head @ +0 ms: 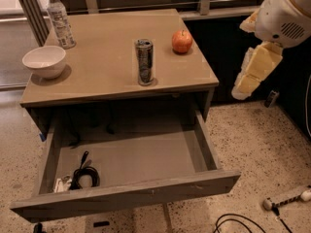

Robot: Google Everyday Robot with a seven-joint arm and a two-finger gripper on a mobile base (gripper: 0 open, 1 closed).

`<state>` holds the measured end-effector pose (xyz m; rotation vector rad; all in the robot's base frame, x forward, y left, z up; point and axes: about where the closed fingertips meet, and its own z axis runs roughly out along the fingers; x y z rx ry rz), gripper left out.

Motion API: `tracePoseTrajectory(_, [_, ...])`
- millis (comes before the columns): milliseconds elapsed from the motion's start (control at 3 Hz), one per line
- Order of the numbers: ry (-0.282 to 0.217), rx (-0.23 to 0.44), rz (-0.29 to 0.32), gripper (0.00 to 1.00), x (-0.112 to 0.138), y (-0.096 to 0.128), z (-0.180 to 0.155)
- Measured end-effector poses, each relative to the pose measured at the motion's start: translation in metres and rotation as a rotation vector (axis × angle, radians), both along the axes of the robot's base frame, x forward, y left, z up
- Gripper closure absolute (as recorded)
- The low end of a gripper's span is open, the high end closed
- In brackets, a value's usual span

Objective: Place redbull can into top drawer

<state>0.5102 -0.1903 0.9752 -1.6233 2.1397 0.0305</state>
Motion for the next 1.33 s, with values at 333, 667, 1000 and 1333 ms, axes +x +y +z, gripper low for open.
tracePoseTrajectory(333, [-0.042, 0.115, 0.02, 0.0, 0.044, 0.026, 0.002])
tracePoseTrajectory(667, [-0.069, 0.303, 0.046, 0.0, 0.078, 0.056, 0.002])
tracePoseTrajectory(1000, [-0.057, 0.348, 0.057, 0.0, 0.08, 0.067, 0.002])
tracePoseTrajectory(1333, [-0.057, 0.345, 0.057, 0.0, 0.08, 0.066, 0.002])
